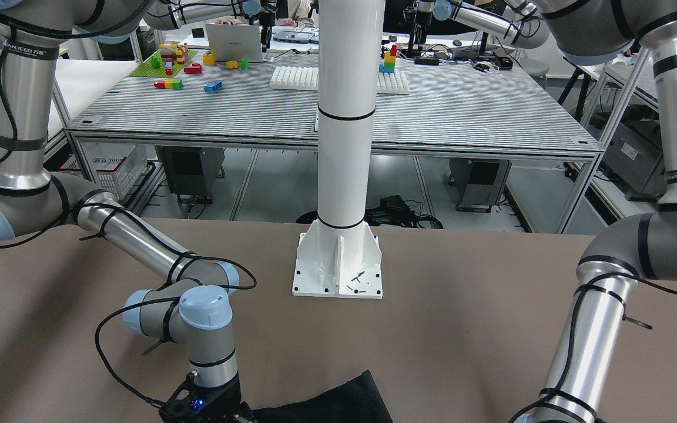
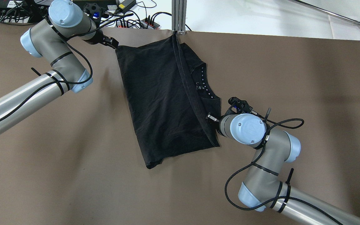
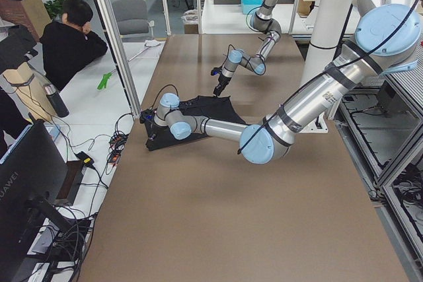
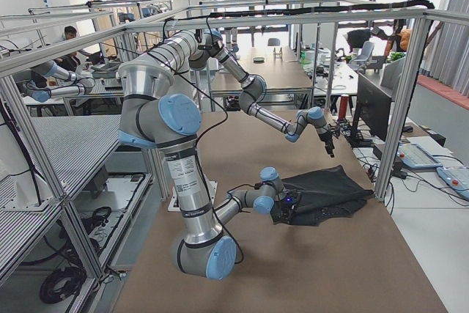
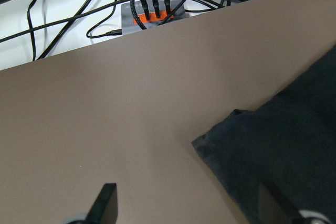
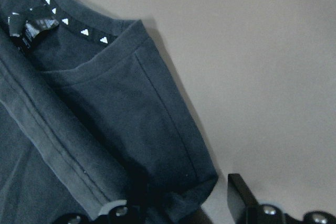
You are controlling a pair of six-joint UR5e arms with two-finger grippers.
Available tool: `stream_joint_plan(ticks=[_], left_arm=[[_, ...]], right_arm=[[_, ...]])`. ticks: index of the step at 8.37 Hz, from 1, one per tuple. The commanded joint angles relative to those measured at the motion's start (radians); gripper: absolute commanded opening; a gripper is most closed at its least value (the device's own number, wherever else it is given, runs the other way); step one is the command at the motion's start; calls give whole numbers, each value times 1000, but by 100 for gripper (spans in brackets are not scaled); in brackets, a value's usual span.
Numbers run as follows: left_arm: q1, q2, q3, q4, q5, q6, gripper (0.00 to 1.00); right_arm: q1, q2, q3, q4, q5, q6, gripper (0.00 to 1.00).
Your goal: Fold clothes
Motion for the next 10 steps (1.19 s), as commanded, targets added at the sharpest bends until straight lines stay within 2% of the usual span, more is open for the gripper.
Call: stream_joint_plan(ticks=[1,2,5,6,8,10], left_arm=[[0,1,-1,-1,-1,-1,95],[0,1,-2,-3,-1,-1,95],[6,3,-2,-6,-1,-2,95],[6,3,-2,-6,-1,-2,95],[8,3,-4,-6,-1,-10,95],[29,17,-30,-6,1,-25,95]], right_arm=[[-10,5,-2,2,-15,13,9],[-10,7,-2,1,-15,14,0],[-10,-5,18,2,-10,12,0],[-17,-31,75,-5,-7,12,0],[-109,-151,218,-8,-23,15,0],[-187,-232,300,-8,-94,23,0]])
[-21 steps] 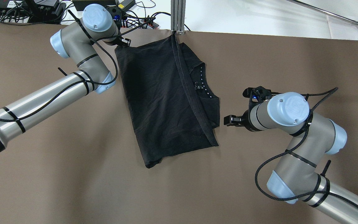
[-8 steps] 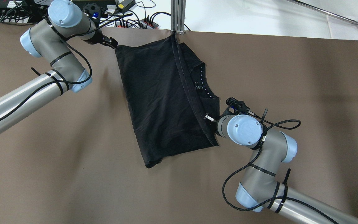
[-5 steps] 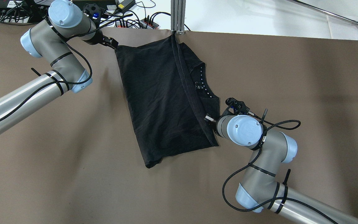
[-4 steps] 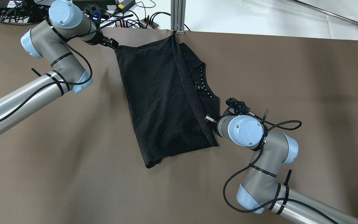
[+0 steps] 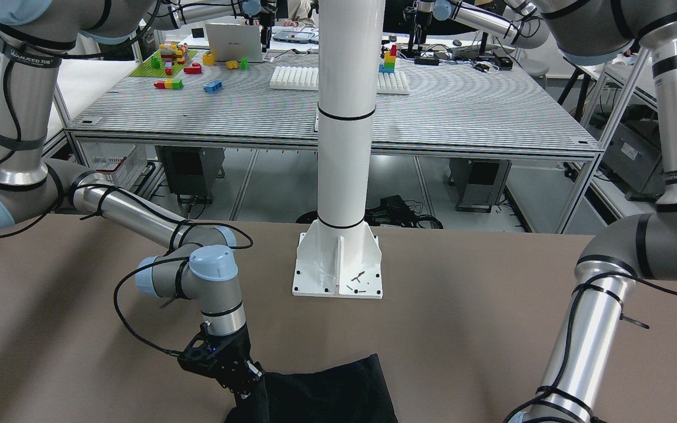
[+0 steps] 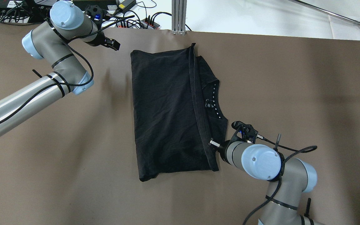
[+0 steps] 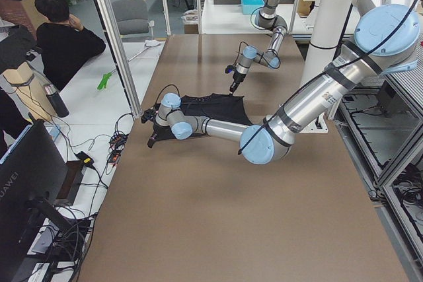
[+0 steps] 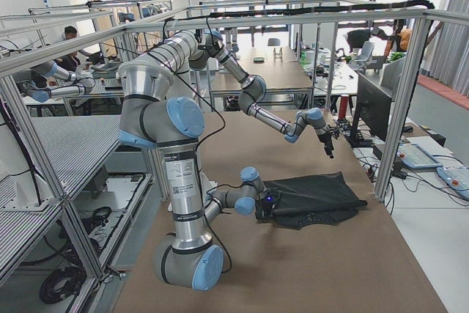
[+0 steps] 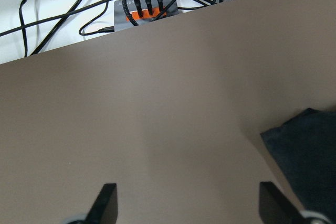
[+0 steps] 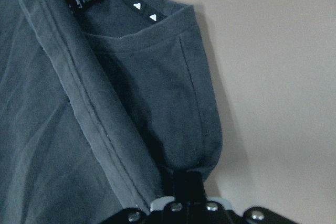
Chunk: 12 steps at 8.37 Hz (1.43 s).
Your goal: Fold clothes
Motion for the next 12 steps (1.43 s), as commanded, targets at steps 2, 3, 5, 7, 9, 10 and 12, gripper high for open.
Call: stream_joint_plan(ticks=[2,3,5,7,9,10,12], left_arm=[[36,12,-26,0,6,-45,95],[36,13,-26,0,6,-45,95],[36,12,-26,0,6,-45,95],[36,10,-26,0,6,-45,95],[36,7,-26,0,6,-44,95],[38,7,-26,0,6,-45,95],[38,7,-26,0,6,-45,95]], right_arm=[[-93,-155,171,0,-57,37,0],[-105,-160,179,0,-58,58,0],[-145,-158,179,0,-110,88,0],[-145,-155,178,0,-110,86,0],[-115,-152,176,-33,-107,7,92],[-96,-131,190,-67,-103,-53,94],[-79,-82,198,-99,-101,-70,94]])
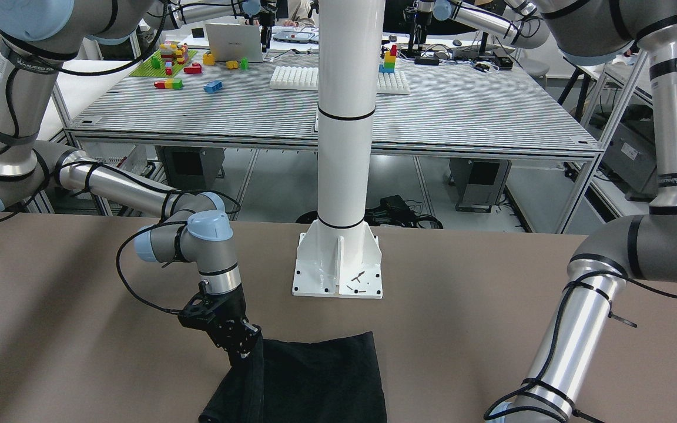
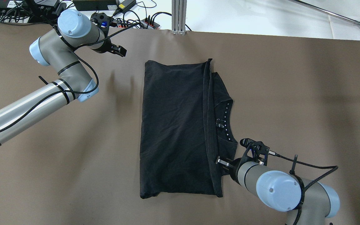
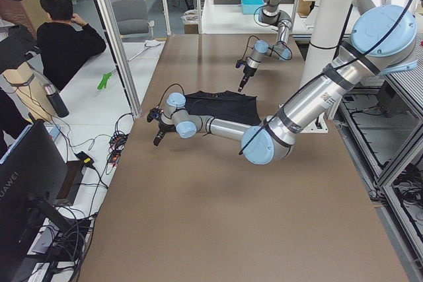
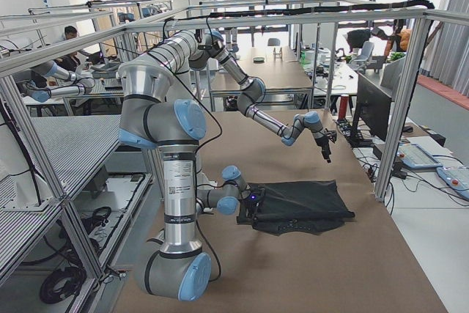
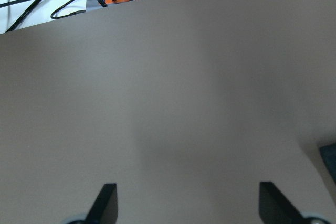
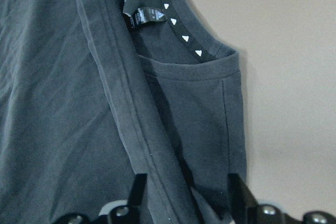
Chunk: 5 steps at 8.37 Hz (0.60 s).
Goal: Fold clothes
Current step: 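Move the right gripper onto the folded edge beside the collar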
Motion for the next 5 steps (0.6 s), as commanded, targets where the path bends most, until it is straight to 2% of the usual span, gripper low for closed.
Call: stream_joint_plan(ticks=[1,3,5], left_arm=[[0,3,0,0,0,1,95],[11,3,0,0,0,1,95],[13,4,-2,-2,0,1,95]], right_arm=[[38,110,5,-130,3,-102,94],[67,213,-20,-293,2,-205,94],[80,249,-73,-359,2,-257,94]])
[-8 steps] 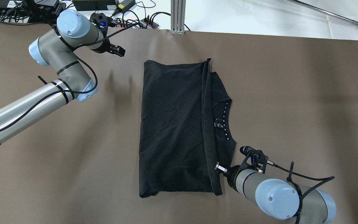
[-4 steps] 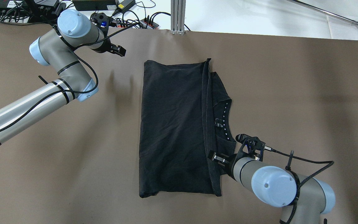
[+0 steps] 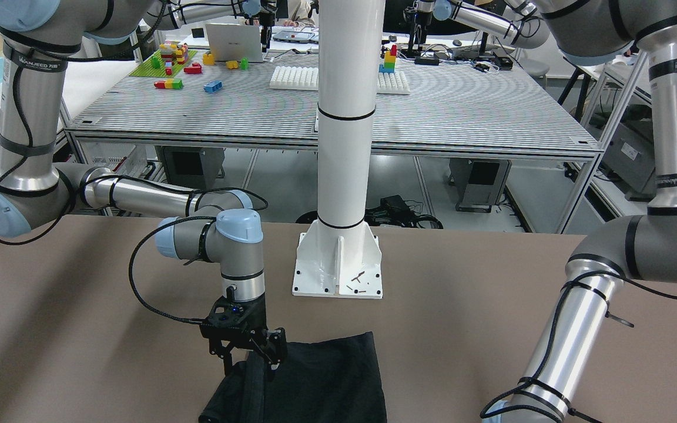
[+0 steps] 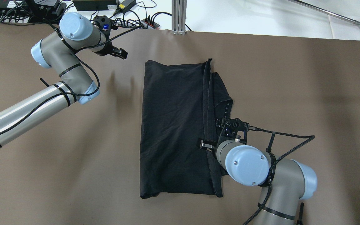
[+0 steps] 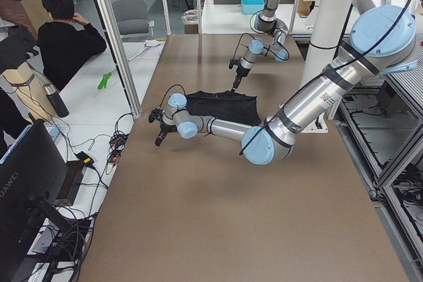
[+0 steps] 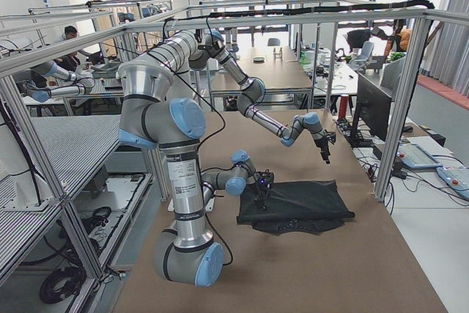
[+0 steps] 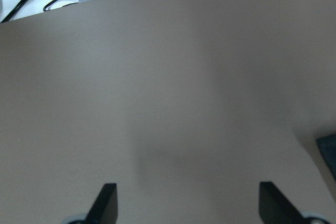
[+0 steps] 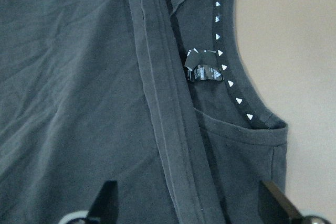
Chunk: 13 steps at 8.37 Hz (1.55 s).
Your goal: Fold clothes
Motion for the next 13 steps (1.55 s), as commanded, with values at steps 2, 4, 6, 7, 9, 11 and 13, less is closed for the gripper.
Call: stream_joint_plan(ticks=[2,4,6,7,9,11,13], left_arm=[[2,5,-1,-4,0,0,95],[7,9,-1,-18,0,-11,95],[8,9,-1,-18,2,-23,95],[8,9,-1,-18,2,-23,95],[8,9,-1,-18,2,-23,95],[8,9,-1,-18,2,-23,95],[14,7,1,-18,3,-23,95]], right_arm=[[28,124,-162,-141,0,-140,94],[49,236,-314,-173,3,-168,94],[87,244,-347,-176,11,-278,94],[97,244,-353,-188,24,-302,94],[100,243,-354,-207,43,-326,94],[109,238,-354,-207,43,-335,94],[130,218,-353,-207,47,-404,94]])
